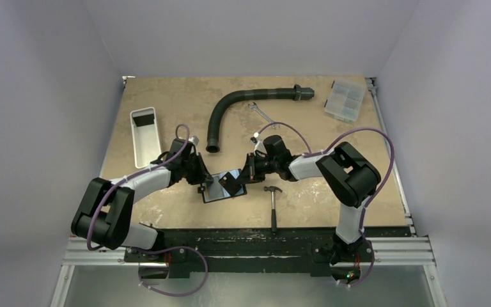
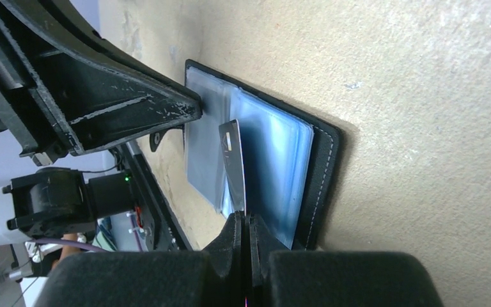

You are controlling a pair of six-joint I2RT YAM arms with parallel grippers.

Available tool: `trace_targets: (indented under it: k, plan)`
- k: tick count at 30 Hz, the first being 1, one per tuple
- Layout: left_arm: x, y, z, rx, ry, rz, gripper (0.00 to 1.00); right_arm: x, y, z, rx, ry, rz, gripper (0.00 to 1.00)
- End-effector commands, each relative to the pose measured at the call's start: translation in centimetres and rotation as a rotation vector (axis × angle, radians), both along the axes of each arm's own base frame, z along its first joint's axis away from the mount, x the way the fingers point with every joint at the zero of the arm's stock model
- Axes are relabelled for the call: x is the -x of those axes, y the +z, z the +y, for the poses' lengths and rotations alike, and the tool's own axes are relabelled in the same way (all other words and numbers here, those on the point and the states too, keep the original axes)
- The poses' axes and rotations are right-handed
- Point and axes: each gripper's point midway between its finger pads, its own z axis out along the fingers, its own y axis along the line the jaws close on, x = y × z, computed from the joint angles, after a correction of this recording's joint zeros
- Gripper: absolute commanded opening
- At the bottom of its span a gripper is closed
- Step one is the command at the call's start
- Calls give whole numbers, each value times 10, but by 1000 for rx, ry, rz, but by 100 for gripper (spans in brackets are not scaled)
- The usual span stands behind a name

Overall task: Put the credit cards into the card holder
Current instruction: Insert the credit card into the card holder.

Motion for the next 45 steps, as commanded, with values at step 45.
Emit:
trace_targets:
  k: [45]
  plan:
    - [36, -26, 36, -19, 109, 132, 1, -18, -3, 30, -136, -181, 58, 0]
